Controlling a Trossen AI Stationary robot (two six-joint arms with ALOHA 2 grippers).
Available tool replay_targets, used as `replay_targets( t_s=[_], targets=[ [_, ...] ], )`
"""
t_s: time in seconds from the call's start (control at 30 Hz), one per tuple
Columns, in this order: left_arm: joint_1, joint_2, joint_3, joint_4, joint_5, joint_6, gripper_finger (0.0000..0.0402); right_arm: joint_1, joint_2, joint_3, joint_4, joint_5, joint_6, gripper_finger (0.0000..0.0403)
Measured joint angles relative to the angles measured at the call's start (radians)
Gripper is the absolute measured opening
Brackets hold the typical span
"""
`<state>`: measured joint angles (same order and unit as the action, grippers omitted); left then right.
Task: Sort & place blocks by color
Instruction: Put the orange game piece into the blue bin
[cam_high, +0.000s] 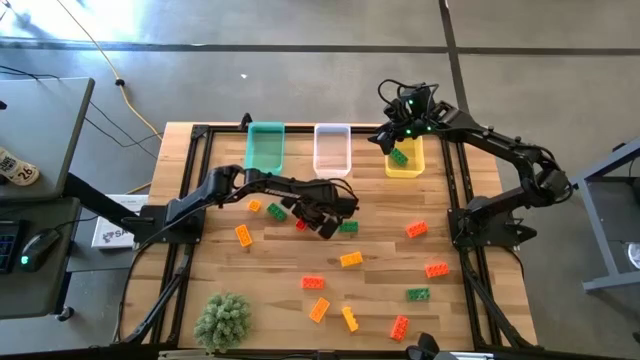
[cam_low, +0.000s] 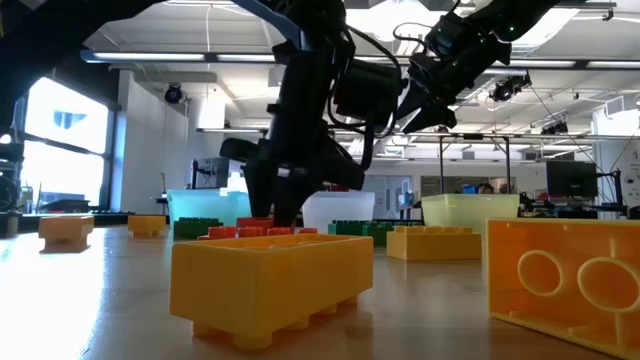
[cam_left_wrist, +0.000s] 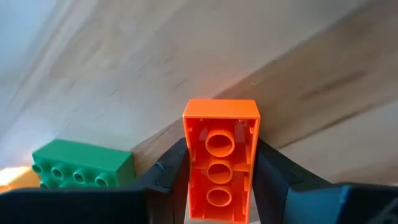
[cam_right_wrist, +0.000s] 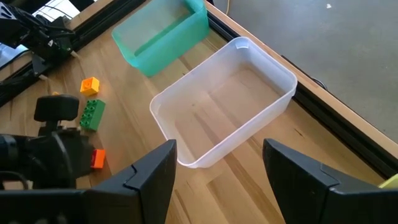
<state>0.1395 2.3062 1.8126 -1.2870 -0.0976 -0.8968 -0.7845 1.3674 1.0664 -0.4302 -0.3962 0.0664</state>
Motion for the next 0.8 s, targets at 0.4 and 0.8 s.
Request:
replay_targets(
  t_s=[0.4, 0.8],
  targets=[
    [0.028, -0.150, 0.001, 0.018, -0.103, 0.211, 0.0106, 0.010, 0.000, 0.000, -0.123, -0.005, 0.004, 0.0227],
    [0.265, -0.391, 0.002, -0.090, -0.269, 0.499, 0.0106, 0.147, 0.000, 0.000, -0.238, 0.000, 0.079, 0.0227]
  ],
)
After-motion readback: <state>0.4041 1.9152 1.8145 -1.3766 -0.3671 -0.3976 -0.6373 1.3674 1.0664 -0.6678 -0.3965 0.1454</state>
